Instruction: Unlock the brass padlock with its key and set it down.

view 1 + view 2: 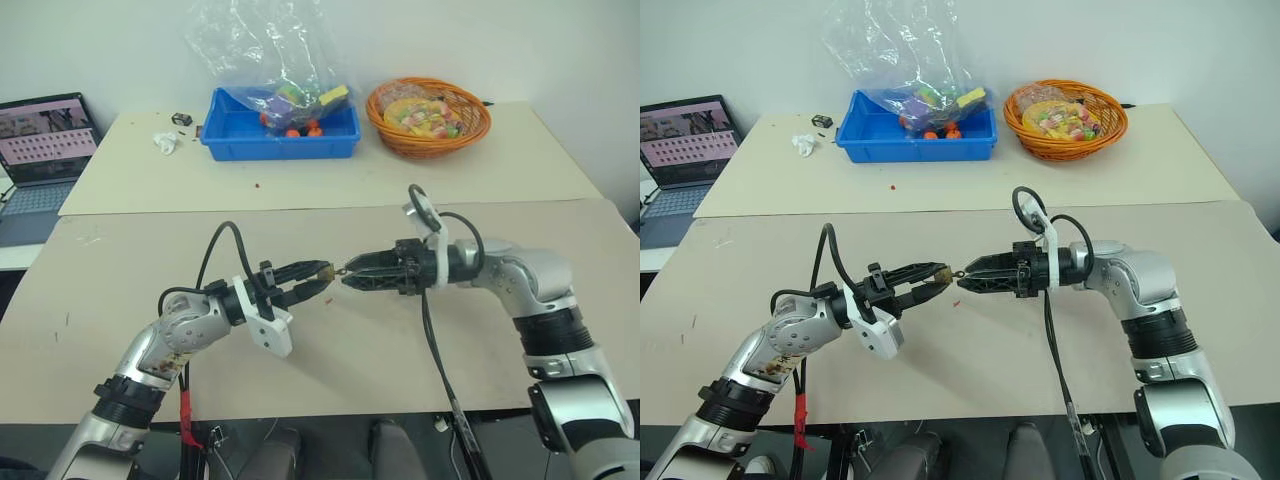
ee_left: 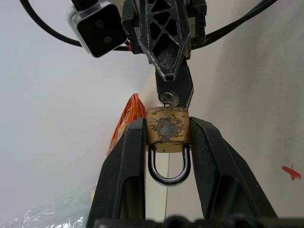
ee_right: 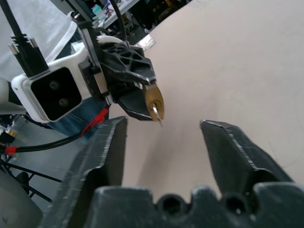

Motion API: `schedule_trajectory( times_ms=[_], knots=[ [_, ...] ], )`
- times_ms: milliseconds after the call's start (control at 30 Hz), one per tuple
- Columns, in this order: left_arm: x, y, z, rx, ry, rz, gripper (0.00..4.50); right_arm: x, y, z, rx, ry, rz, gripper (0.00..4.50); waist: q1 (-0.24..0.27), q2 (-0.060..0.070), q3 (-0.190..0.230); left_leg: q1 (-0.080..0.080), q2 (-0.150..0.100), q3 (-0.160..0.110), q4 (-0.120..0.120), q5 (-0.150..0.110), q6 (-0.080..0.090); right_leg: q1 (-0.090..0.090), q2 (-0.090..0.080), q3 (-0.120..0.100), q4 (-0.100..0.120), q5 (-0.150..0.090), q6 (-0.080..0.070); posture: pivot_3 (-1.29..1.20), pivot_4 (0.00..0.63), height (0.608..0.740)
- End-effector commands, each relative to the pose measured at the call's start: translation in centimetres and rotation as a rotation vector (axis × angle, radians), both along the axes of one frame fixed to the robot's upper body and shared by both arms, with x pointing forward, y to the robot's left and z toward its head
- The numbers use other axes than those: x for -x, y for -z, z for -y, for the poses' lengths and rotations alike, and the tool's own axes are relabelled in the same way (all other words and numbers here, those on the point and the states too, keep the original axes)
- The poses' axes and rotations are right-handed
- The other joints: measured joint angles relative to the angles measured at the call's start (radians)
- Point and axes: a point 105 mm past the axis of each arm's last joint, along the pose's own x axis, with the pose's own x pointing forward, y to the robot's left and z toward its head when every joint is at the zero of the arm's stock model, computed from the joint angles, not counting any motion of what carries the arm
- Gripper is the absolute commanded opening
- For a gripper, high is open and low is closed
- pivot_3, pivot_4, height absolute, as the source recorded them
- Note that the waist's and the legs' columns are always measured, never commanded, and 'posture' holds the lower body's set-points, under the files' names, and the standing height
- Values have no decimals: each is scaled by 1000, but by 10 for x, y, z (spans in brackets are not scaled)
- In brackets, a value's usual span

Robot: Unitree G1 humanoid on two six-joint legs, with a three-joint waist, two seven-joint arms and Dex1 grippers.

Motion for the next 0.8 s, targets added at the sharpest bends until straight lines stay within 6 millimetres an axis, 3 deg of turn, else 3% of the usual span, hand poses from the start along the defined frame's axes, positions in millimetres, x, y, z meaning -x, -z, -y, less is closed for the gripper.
schedule_trajectory(
  times_ms=[33, 167, 200, 567, 667, 800],
  knots=[
    [4, -9, 3, 14, 19, 27, 828, 3, -20, -1, -39, -12, 51, 1477, 0, 0, 0, 0, 0, 0, 0, 0, 0, 0, 0, 0, 0, 0, 0, 0, 150, 740],
    [4, -8, 3, 14, 18, 23, 828, 3, -20, -2, -39, -14, 49, 122, 0, 0, 0, 0, 0, 0, 1, 0, 0, 0, 0, 0, 0, 0, 0, 0, 150, 740],
    [4, -8, 3, 13, 19, 23, 828, 4, -20, -3, -39, -15, 48, 19, -1, 0, 0, 0, 0, 0, 1, 0, 0, 0, 0, 0, 0, 0, 0, 0, 150, 740],
    [6, -9, 4, 18, 17, 21, 828, 4, -19, -8, -68, -7, 45, 19, -9, 0, 0, 0, 0, 1, 1, 0, 0, 0, 0, 1, 0, 0, 0, 0, 150, 740],
    [6, -10, 3, 17, 16, 20, 828, 1, -22, -8, -82, 14, 44, 651, -13, 0, 0, 0, 0, 1, 2, 0, 0, 0, 0, 1, 1, 0, 0, 0, 150, 740],
    [6, -10, 3, 16, 16, 19, 828, -1, -27, -8, -96, 23, 46, 1992, -15, 0, 0, 0, 0, 1, 2, 0, 0, 0, 0, 1, 1, 0, 0, 0, 150, 740]
  ],
)
